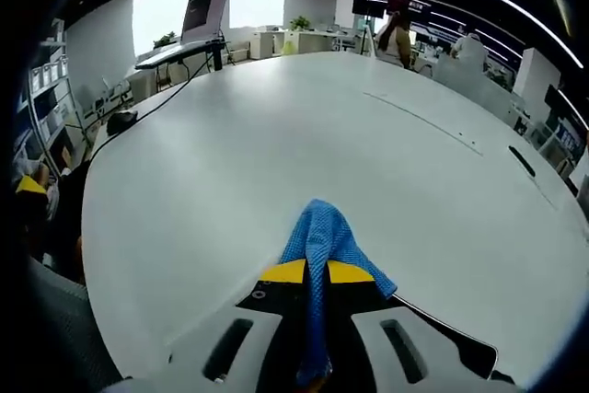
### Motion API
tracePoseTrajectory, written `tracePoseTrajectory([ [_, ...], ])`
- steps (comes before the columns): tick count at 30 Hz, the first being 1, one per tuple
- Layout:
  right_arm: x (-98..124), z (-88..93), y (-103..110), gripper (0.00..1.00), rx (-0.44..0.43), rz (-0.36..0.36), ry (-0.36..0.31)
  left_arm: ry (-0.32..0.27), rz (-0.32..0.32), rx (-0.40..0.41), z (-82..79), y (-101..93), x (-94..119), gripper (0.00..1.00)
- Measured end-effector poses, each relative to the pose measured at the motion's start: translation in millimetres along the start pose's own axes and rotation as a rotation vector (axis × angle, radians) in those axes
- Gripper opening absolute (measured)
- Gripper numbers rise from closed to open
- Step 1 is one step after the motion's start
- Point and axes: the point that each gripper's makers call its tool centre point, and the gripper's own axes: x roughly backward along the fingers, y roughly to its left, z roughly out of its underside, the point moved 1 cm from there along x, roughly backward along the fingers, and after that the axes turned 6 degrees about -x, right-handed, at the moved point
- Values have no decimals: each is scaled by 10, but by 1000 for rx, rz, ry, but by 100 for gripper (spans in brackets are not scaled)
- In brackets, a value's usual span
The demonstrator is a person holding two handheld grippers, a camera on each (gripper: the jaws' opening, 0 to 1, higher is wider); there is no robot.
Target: Wipe the mirror surface with the cleaning cloth until all visible marks leave the cleaned area.
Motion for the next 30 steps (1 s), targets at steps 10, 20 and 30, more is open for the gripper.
tracePoseTrajectory([
  [10, 5, 19, -93, 1, 31, -8, 19, 2, -8, -2, 1, 12, 0, 99],
  [20, 148, 178, -411, 0, -21, 40, 36, 4, -8, -2, 4, 11, 1, 99],
  [30, 228, 253, -518, 1, -67, 57, 42, 4, -11, -1, 4, 13, 4, 99],
])
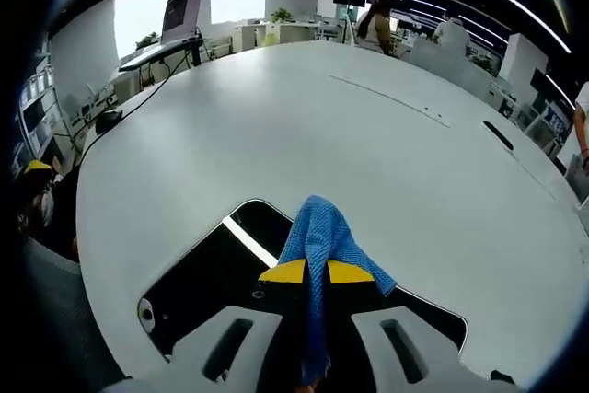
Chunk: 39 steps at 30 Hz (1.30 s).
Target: Wipe the mirror surface with the cleaning cloth until all visible marks leave the cleaned area.
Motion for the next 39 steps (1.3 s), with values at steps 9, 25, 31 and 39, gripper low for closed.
tracePoseTrajectory([
  [9, -8, -6, -6, 1, -68, -8, 12, -1, 1, 0, -3, 1, -5, 99],
  [25, 28, 38, 52, 1, -71, -20, 43, 0, 3, 1, 0, -3, -2, 98],
  [31, 70, 83, 98, 1, -68, -23, 44, 1, 1, 1, 4, -2, 2, 99],
  [39, 185, 186, 209, 0, -67, -33, 38, 0, -1, 0, 1, 2, 4, 99],
])
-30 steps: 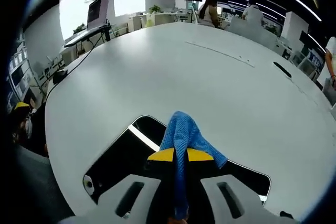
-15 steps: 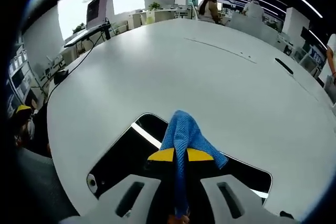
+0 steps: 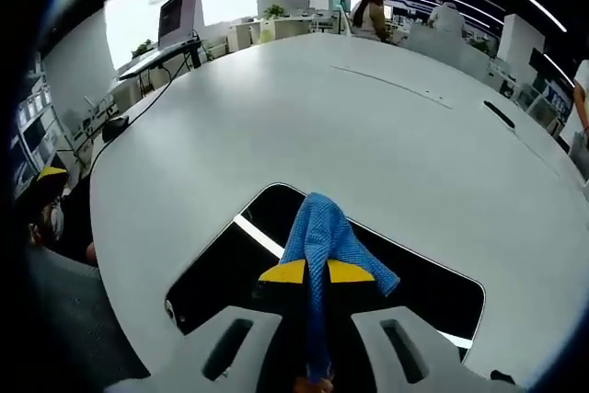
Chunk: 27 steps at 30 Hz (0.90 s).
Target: Wipe the mirror surface with the cleaning cloth until all visible marks leave the cleaned area.
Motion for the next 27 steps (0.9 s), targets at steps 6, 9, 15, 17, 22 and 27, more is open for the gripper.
tracePoseTrajectory([
  [6, 60, 70, 52, 0, -3, -7, -14, -1, 0, 0, -1, 0, 0, 99],
  [9, 69, 84, 56, 0, -2, -10, -16, -1, 0, -1, -1, 1, 1, 99],
  [15, 162, 183, 135, 0, -2, -19, -16, 0, -3, -1, 1, 4, 1, 99],
  [17, 167, 193, 134, 0, -1, -21, -16, 1, -3, 0, 3, 3, 1, 99],
  [22, 251, 272, 204, 0, 10, -27, -24, 0, -5, 0, 2, 3, 4, 99],
  [27, 299, 330, 251, 0, 17, -28, -32, 2, -2, 0, 4, -3, 7, 99],
])
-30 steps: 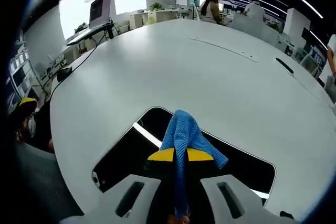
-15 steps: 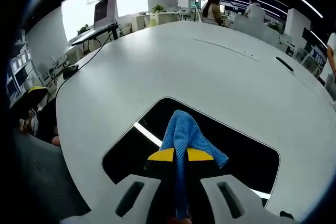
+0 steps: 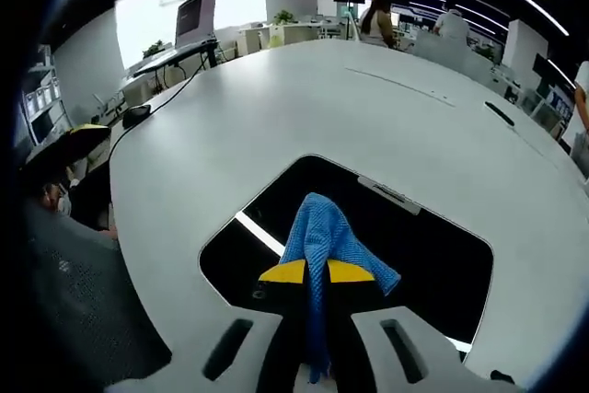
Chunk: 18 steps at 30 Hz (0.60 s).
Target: Wipe the mirror surface with the cleaning cloth until all visible marks leave the cleaned area.
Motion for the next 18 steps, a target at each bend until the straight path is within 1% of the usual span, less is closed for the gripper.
tracePoseTrajectory([
  [13, 82, 105, 86, 0, 23, -7, 0, -1, 2, 0, -2, 0, -1, 98],
  [18, 129, 159, 126, 0, 48, -21, -4, 2, 2, 3, 2, 2, -3, 98],
])
